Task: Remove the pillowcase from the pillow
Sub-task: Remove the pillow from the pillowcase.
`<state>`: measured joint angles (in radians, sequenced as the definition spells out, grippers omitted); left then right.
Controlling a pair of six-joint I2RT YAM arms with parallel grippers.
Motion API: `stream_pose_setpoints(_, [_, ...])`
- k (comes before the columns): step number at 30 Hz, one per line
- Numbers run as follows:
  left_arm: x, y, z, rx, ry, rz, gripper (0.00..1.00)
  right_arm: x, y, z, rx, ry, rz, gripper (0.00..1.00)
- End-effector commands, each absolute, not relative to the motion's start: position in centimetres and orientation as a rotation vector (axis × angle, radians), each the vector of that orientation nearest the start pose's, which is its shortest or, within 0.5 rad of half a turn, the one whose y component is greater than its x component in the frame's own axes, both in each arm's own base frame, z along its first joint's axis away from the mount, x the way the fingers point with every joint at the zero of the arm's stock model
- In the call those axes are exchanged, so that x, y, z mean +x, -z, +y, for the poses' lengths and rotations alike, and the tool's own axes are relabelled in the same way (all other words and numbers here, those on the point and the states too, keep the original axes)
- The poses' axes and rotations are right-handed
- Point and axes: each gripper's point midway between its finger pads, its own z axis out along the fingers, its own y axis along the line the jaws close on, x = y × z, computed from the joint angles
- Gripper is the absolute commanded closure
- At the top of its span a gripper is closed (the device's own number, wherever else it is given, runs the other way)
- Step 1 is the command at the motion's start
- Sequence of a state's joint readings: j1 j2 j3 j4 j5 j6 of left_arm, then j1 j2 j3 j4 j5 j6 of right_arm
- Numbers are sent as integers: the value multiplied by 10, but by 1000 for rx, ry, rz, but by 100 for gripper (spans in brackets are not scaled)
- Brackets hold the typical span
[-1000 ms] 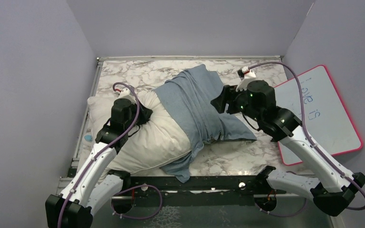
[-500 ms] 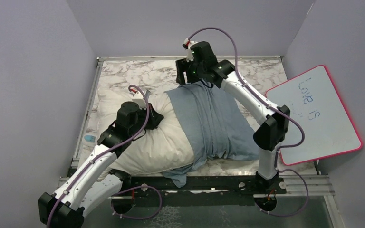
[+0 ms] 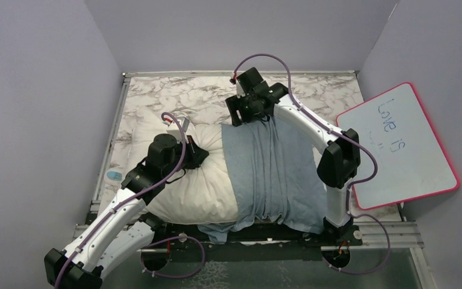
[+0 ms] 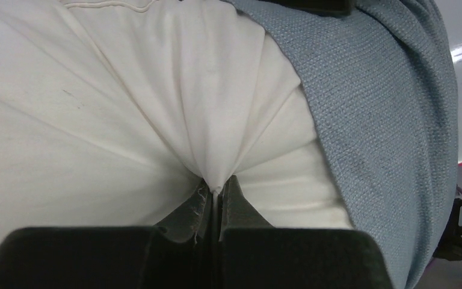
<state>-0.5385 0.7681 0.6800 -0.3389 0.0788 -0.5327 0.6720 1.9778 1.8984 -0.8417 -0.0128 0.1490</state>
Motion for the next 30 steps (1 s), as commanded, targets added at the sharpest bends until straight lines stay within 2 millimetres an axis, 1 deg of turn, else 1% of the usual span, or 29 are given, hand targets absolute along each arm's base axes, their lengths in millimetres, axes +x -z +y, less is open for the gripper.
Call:
stream_pose_setpoints(1, [221,-163,-160,8,634,2219,100,357,-214,309,-684,-441,2407,22])
stream_pose_setpoints(4, [221,-161,-160,6,634,2221,100,343,-220,315,-686,-533,2425,20])
stream_pose_setpoints(6, [220,-160,-160,-7,635,2224,100,335,-222,319,-687,-593,2433,6])
stream_pose_setpoints(8, [221,-159,-159,-14,629,2227,100,328,-223,322,-690,-645,2439,5])
stream_pose_setpoints(9, [221,-158,-159,-14,628,2228,100,324,-219,322,-689,-658,2449,8])
stream_pose_setpoints(10, [220,-158,-159,-14,628,2228,100,321,-214,320,-689,-654,2463,15])
stream_pose_setpoints(11, [220,-158,-159,-15,628,2230,100,320,-207,314,-674,-622,2488,25])
stream_pose_setpoints(13, [222,-158,-153,-45,599,2223,100,320,-196,303,-645,-548,2520,48])
stream_pose_setpoints(14, [222,-158,-150,-63,585,2223,100,320,-195,298,-635,-521,2519,58])
stream_pose_setpoints(17, [222,-156,-145,-92,559,2223,100,324,-198,285,-599,-437,2503,79])
stream_pose_setpoints(18, [222,-154,-144,-96,553,2226,100,326,-200,280,-577,-404,2489,85])
stream_pose_setpoints(20, [221,-153,-142,-108,543,2232,100,339,-205,263,-506,-291,2452,93])
stream_pose_setpoints(22, [222,-151,-139,-130,524,2233,100,357,-210,238,-411,-168,2431,98])
stream_pose_setpoints(25, [221,-151,-131,-173,486,2235,100,385,-217,188,-235,-5,2421,100])
stream_pose_setpoints(26, [220,-150,-127,-189,470,2235,100,390,-220,174,-188,13,2418,100])
stream_pose_setpoints(28, [218,-148,-121,-218,442,2238,100,393,-223,160,-136,15,2415,100])
stream_pose_setpoints(30, [217,-146,-116,-254,423,2234,100,391,-227,163,-146,-27,2410,100])
